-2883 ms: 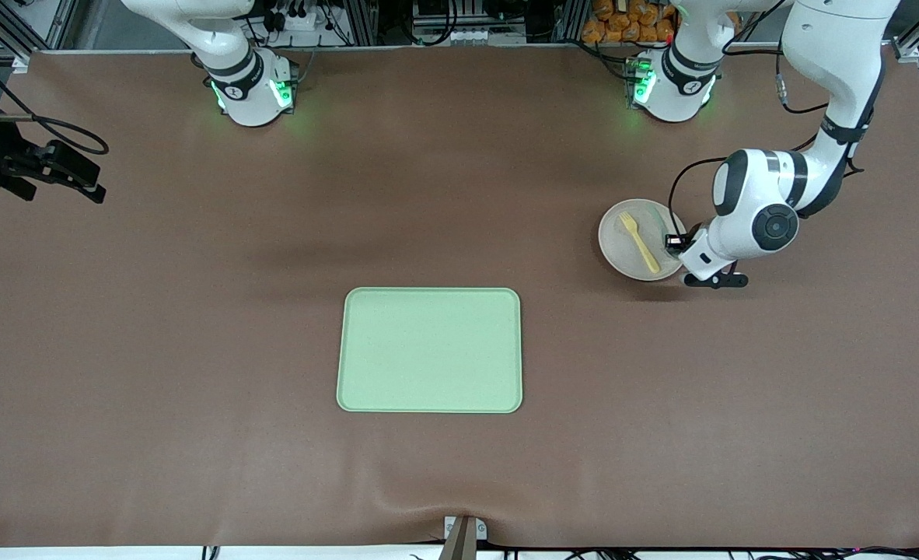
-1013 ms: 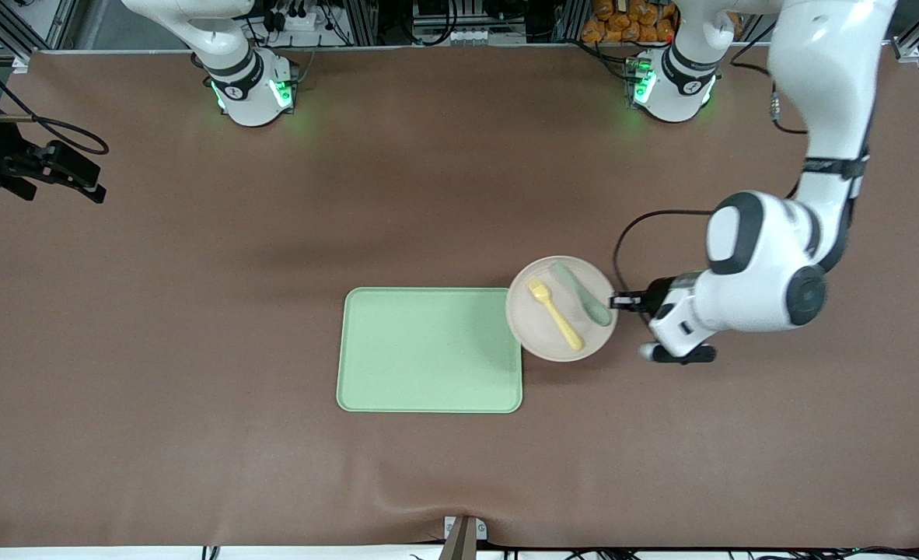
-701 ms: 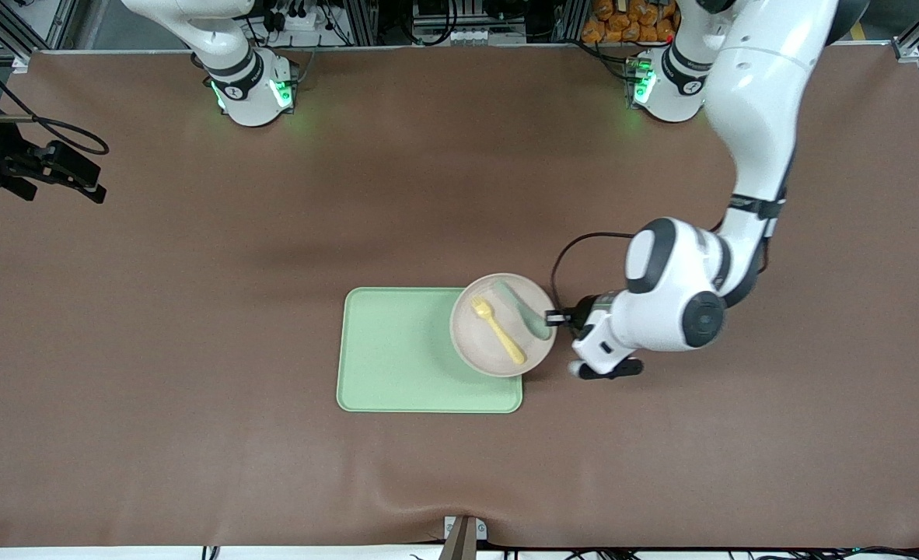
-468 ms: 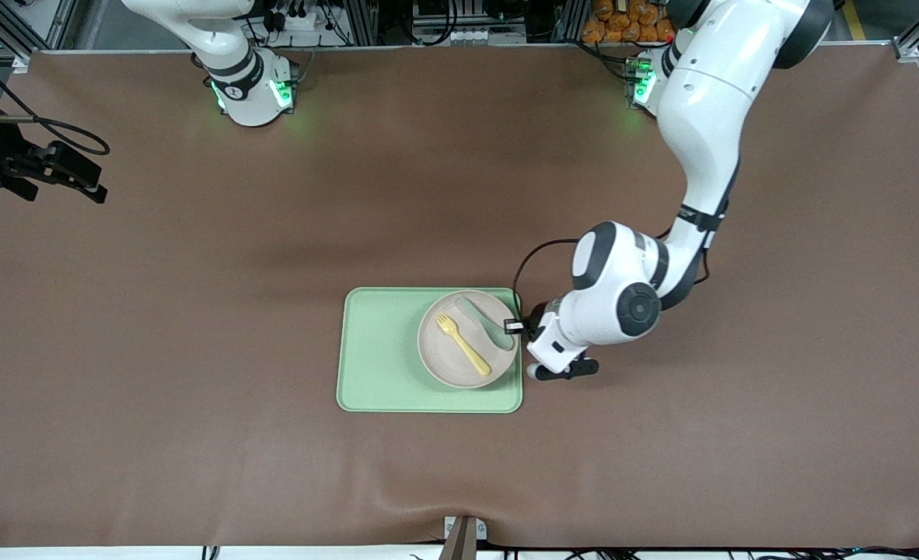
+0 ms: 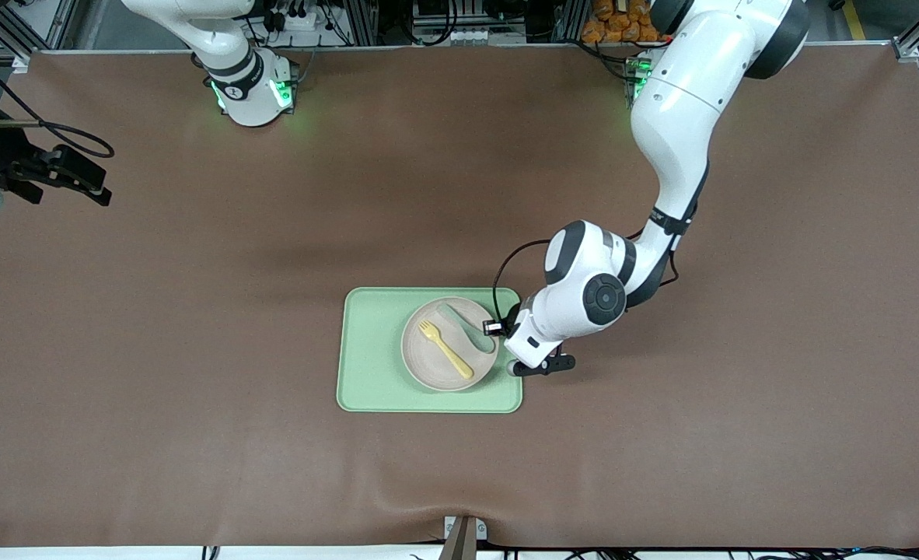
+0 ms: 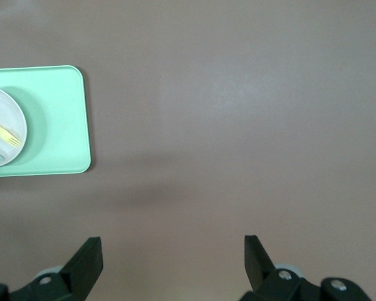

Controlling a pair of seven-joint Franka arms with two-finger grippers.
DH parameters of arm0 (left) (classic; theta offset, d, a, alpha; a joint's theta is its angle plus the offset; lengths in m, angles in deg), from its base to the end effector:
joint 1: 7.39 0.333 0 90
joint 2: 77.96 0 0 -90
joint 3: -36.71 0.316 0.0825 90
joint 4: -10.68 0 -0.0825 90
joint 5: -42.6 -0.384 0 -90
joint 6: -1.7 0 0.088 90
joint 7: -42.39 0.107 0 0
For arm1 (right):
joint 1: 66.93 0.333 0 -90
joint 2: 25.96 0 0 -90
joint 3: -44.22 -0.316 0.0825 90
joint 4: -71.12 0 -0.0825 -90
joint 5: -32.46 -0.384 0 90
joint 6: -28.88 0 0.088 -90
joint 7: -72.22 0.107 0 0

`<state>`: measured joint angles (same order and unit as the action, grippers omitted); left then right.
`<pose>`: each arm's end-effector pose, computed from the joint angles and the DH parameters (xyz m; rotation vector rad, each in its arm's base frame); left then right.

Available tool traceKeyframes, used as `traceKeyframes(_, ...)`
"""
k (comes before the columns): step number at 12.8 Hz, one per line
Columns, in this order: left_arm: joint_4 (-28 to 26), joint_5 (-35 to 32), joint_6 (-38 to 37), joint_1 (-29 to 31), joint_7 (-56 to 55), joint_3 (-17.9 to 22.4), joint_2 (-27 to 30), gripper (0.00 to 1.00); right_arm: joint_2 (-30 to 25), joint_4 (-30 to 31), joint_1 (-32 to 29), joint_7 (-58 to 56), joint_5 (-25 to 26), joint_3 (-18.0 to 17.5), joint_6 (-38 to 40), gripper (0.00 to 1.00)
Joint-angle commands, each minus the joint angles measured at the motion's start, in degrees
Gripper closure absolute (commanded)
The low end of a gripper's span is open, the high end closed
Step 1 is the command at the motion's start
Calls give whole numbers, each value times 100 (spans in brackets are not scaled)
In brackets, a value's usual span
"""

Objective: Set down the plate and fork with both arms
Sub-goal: 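Carry the plate with the left gripper onto the green tray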

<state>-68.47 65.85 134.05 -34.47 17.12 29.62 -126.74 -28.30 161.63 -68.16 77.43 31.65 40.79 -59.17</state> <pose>0.6218 -0.4073 0.2136 2.7419 0.2138 -0.1848 0.5380 0.0229 0.6396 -3.1290 0.0816 0.0046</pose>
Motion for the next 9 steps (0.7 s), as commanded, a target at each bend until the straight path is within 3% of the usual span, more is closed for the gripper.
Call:
traceKeyframes(1,181,100,333,-201,-276,85,-184,100,6,46,-52,16,-112,-27,-54,0)
traceKeyframes(4,181,92,370,-237,-338,94,-246,100,32,46,-88,33,-367,-9,-36,0)
traceKeyframes(5,181,100,370,-210,-373,94,-237,78,32,46,-87,34,-367,-9,-28,0)
traceKeyframes(6,172,100,370,-193,-582,94,-237,2,32,46,-87,42,-367,-9,-27,0)
traceKeyframes(9,172,30,370,-175,-708,112,-62,0,49,37,35,77,-376,-44,-36,0)
